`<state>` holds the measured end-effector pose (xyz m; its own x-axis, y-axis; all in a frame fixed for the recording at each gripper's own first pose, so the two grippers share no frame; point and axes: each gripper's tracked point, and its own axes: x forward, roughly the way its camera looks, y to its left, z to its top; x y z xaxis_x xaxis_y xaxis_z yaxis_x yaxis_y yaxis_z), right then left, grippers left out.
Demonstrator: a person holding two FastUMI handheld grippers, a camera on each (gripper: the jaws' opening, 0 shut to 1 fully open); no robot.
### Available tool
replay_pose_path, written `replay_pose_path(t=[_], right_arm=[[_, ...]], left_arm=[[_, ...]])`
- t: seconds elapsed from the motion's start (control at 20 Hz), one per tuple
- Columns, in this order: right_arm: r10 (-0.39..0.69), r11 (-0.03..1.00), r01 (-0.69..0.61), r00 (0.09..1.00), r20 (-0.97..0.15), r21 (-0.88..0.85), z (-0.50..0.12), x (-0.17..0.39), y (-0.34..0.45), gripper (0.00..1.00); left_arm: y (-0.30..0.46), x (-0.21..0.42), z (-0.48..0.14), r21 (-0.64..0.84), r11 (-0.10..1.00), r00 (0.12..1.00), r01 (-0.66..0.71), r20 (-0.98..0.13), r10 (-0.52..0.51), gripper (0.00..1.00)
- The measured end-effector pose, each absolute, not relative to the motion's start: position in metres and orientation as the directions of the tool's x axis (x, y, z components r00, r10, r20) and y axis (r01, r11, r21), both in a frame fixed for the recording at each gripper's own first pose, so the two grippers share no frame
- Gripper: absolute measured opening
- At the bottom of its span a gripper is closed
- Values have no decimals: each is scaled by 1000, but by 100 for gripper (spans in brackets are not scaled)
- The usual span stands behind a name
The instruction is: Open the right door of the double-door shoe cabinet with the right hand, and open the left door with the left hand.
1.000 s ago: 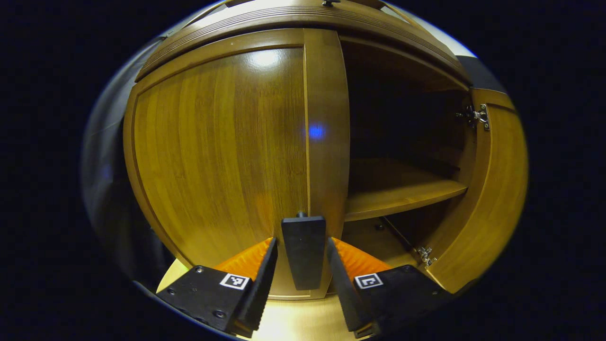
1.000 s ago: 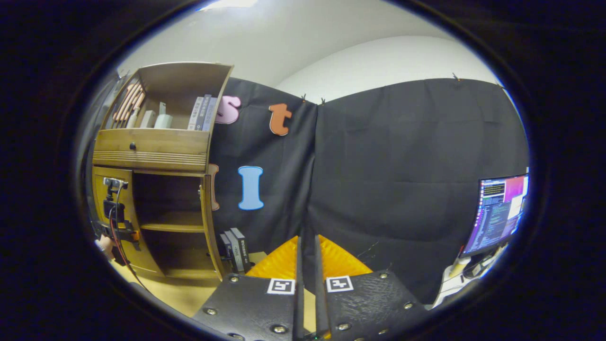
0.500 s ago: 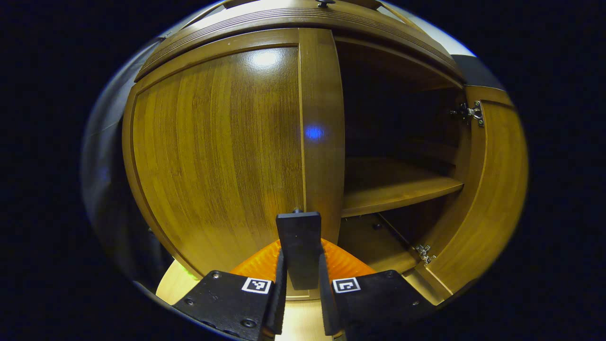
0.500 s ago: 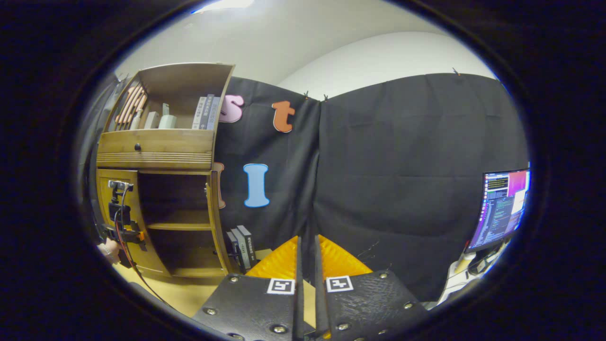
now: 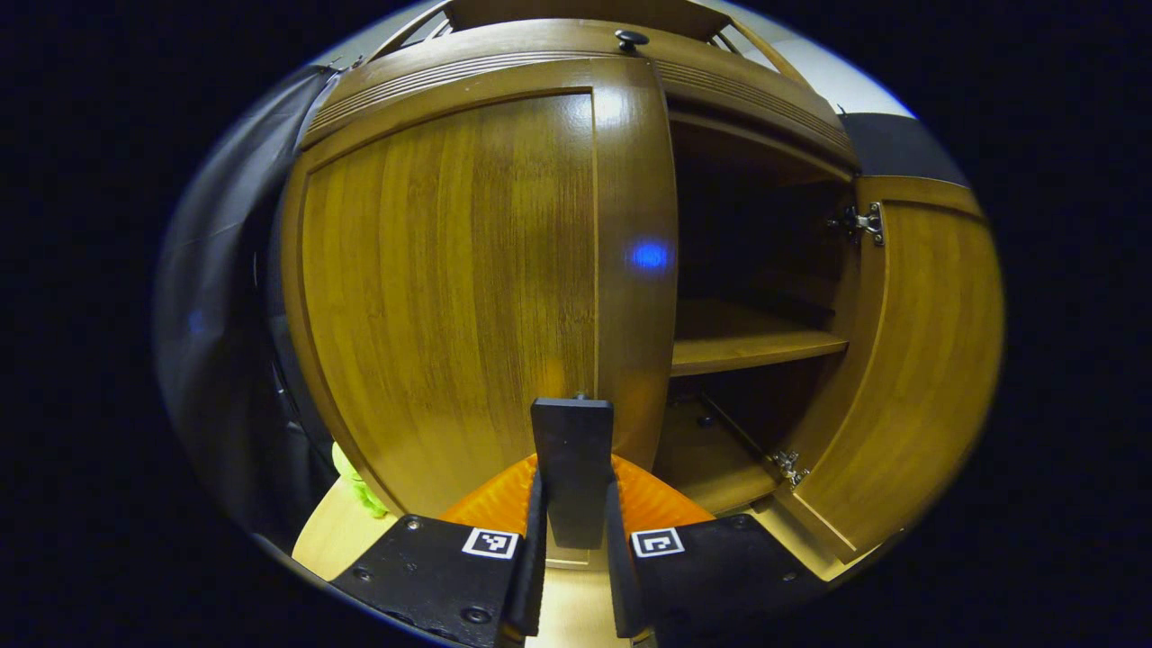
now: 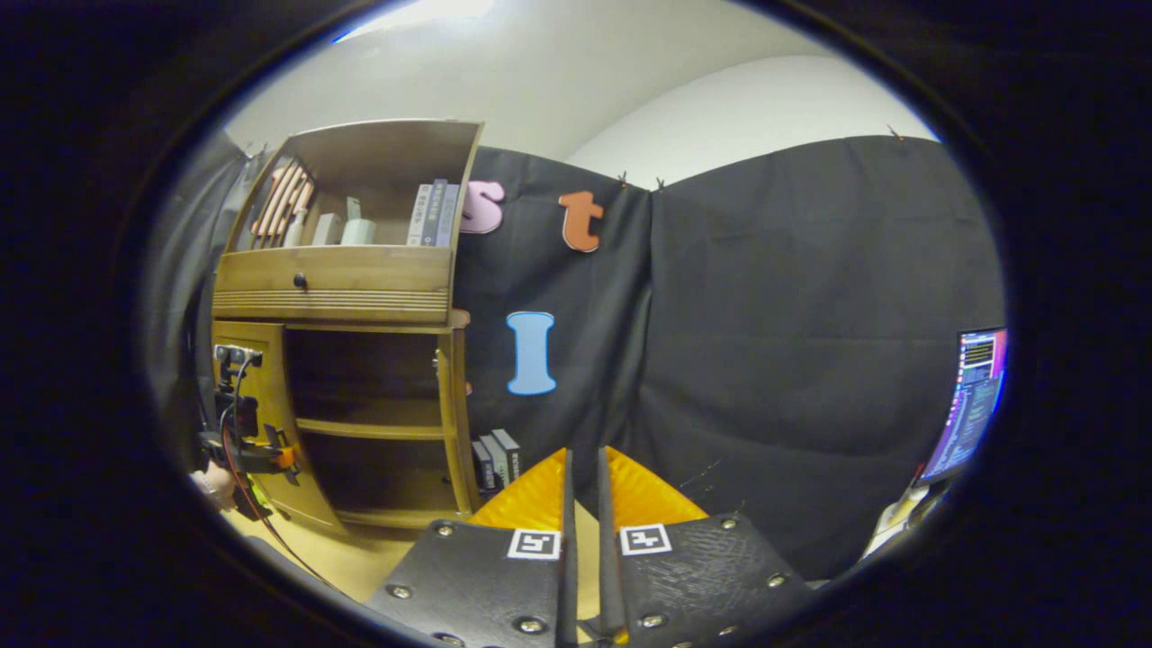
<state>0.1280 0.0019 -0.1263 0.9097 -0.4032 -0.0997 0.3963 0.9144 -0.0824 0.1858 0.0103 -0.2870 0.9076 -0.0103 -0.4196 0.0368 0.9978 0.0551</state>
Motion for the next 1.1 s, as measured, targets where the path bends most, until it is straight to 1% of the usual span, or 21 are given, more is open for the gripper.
replay_pose_path(t=[0.1,0.25,0.4,0.45,0.7,0.75,0.95,1.0,1.1], right_arm=[[-371,928,364,923,-104,-80,-128,134,10,10],[-323,946,316,940,-112,-77,-130,142,22,10],[-283,959,277,951,-126,-64,-134,147,36,10],[-270,963,264,954,-132,-60,-135,149,40,10],[-198,980,193,969,-149,-48,-141,161,61,10],[-180,983,176,972,-152,-44,-141,164,66,10],[-101,995,98,982,-162,-25,-146,176,85,10],[-79,997,77,983,-165,-20,-147,177,91,10],[-39,999,38,984,-172,-11,-149,187,106,10]], left_arm=[[12,186,-288,51,998,909,31,-417,-7,31],[12,186,-289,47,999,909,20,-417,1,30],[13,185,-287,41,999,909,11,-416,8,31],[13,186,-286,37,999,909,5,-417,11,30],[15,187,-287,28,999,906,-23,-422,32,30],[15,188,-286,28,999,906,-30,-422,39,28],[18,189,-286,32,998,904,-59,-423,67,29],[19,190,-287,31,997,902,-69,-424,76,25],[18,193,-286,36,996,901,-84,-424,91,24]])
